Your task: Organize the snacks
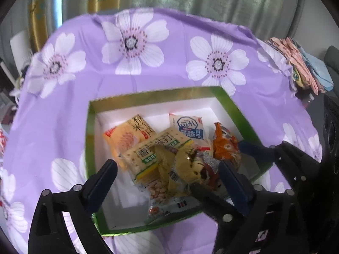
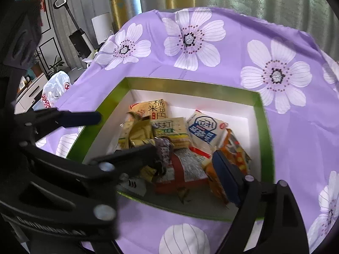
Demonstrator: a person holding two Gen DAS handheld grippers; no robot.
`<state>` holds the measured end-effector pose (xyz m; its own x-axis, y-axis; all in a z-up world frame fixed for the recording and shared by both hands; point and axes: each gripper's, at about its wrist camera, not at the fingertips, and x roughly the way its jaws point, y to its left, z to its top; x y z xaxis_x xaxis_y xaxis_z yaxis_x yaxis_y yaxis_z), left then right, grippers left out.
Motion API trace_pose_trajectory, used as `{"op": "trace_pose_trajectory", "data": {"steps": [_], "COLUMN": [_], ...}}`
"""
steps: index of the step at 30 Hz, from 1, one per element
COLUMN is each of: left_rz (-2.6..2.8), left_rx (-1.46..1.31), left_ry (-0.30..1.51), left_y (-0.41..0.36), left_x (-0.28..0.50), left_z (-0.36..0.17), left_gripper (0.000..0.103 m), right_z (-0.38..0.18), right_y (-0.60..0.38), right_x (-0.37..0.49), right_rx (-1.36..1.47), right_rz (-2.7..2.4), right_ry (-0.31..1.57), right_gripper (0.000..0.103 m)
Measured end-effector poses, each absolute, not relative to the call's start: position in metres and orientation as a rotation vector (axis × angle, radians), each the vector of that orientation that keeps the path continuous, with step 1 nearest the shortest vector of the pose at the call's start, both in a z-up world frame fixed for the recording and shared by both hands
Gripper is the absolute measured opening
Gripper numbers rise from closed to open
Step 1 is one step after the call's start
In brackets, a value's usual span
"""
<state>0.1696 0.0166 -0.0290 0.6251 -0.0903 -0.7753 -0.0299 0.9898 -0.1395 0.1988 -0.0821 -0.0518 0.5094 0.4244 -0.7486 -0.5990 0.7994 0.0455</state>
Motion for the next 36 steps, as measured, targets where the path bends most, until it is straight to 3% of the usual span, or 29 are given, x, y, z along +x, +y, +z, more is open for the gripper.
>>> {"op": "trace_pose_trajectory", "data": {"steps": [4, 21, 36], "left_rz": [-0.001, 0.121, 0.271], "left_rx": [-0.109, -0.167, -0.072], "left_ry": [0.851, 0.670, 0.664], "left_y": [0.012, 0.011, 0.009], "left_x": [0.154, 0.074, 0.043], "left_z": [-0.014, 0.055, 0.089], "left_gripper": [0.098, 0.102, 0.102], "right_z": [-0.041, 0.013, 0.073], "right_y": [-0.092, -0.123, -0.126], "right_x": [0.189, 0.147, 0.117], "right_rx": [-0.255, -0.290, -0.298], "right_rz": [0.574, 0.482, 0.497], "right_ry": [0.799, 0.691, 0.667], "right_gripper": [0.103, 0.103, 0.103]}}
